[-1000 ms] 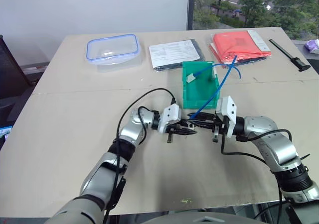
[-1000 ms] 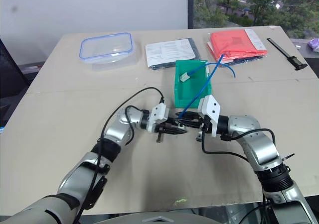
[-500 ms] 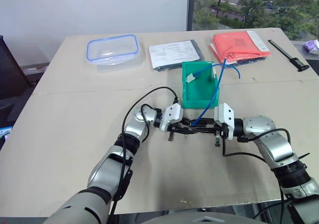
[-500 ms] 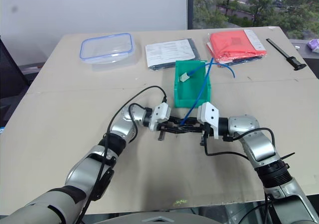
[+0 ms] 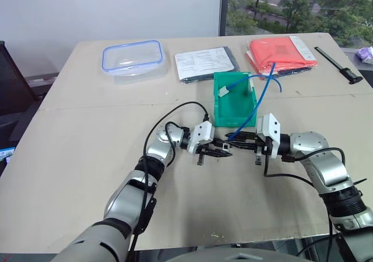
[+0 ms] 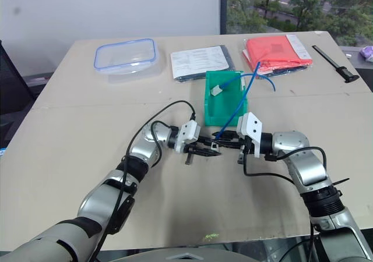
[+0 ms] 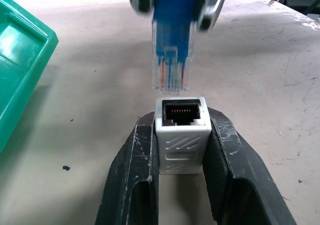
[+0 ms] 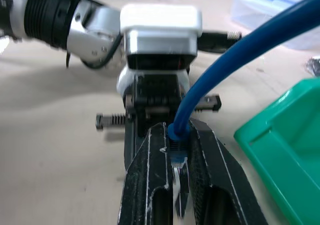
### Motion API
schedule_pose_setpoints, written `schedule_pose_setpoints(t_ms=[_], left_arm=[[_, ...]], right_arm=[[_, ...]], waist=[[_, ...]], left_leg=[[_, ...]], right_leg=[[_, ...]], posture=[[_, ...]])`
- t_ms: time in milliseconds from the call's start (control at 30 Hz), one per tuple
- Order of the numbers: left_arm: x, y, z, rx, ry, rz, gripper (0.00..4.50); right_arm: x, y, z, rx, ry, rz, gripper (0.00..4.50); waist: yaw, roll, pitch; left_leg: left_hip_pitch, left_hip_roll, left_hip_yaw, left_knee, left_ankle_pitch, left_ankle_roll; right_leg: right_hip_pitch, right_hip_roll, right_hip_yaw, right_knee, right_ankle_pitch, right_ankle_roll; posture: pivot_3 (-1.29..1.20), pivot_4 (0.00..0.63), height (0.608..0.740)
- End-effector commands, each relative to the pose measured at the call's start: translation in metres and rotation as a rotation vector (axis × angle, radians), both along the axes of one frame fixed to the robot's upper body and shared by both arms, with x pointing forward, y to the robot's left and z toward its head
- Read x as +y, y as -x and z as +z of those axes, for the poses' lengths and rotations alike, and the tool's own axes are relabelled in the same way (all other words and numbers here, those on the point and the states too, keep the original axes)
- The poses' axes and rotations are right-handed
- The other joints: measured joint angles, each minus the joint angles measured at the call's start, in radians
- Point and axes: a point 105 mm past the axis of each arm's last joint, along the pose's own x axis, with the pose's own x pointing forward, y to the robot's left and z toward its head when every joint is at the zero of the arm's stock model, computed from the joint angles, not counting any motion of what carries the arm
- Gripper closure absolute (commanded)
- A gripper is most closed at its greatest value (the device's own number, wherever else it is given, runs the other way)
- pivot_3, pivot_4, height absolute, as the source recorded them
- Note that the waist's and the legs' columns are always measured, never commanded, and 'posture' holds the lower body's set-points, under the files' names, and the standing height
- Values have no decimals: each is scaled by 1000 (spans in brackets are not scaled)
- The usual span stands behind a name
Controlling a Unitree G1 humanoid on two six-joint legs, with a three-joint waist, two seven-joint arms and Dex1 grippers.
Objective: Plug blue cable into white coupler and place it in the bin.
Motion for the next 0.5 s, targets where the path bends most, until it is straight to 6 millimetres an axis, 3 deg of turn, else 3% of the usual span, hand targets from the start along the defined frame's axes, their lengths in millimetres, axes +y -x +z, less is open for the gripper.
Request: schedule_pose_setpoints(t_ms=[33,233,500], left_arm=[[1,4,-11,21,-38,-13,3862],[-1,4,-10,28,-26,-9,3862],[-1,3,-10,28,-23,-3,3862]], right_arm=[[1,1,-6,-19,45,15,4500],[3,2,-17,-17,97,32,4500],[-5,5,-54,20,297,63,4500]], waist=[[0,0,0],[0,-1,-1],[0,-4,-4]], left_leg=[[0,0,0,0,0,0],[0,0,0,0,0,0],[2,0,0,0,0,0]], right_leg=[[0,0,0,0,0,0],[0,0,0,0,0,0],[2,0,0,0,0,0]], posture=[[0,150,740],[0,150,740],[0,150,740]])
